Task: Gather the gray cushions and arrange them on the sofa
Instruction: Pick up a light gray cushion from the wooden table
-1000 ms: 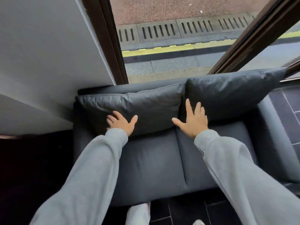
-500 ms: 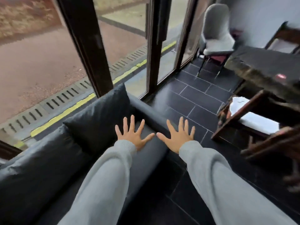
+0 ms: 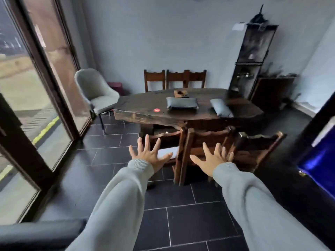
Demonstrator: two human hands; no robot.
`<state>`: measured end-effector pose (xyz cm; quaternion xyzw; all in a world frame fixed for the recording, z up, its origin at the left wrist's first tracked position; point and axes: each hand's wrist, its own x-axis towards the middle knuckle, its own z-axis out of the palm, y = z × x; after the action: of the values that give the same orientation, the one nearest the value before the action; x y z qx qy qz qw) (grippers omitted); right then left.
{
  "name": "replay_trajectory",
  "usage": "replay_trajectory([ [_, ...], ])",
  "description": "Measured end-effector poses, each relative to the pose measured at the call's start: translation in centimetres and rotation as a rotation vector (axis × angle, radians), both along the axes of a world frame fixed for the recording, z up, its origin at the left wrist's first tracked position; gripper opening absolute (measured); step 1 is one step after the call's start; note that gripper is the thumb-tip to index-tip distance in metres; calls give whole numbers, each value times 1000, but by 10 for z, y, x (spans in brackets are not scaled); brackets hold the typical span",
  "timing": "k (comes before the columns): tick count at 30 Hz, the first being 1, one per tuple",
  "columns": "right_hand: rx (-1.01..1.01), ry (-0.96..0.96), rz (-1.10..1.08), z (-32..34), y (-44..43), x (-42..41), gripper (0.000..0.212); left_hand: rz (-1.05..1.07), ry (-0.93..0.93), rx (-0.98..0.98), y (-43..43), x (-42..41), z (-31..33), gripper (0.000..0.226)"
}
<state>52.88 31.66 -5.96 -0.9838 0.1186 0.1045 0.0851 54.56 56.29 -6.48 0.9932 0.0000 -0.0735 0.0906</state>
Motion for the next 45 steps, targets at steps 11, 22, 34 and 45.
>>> replay_trajectory([
  [11,-35,62,-184,1,-122,179,99,-246,30,-16,-159,223,-11,113],
  [22,11,104,-219,-17,-198,351,101,-233,172,-40,-232,444,-16,108],
  [34,55,152,-268,-75,-371,531,99,-255,221,36,-391,610,-77,97],
  [45,297,255,-223,-115,-456,672,97,-253,321,68,-517,724,-110,89],
])
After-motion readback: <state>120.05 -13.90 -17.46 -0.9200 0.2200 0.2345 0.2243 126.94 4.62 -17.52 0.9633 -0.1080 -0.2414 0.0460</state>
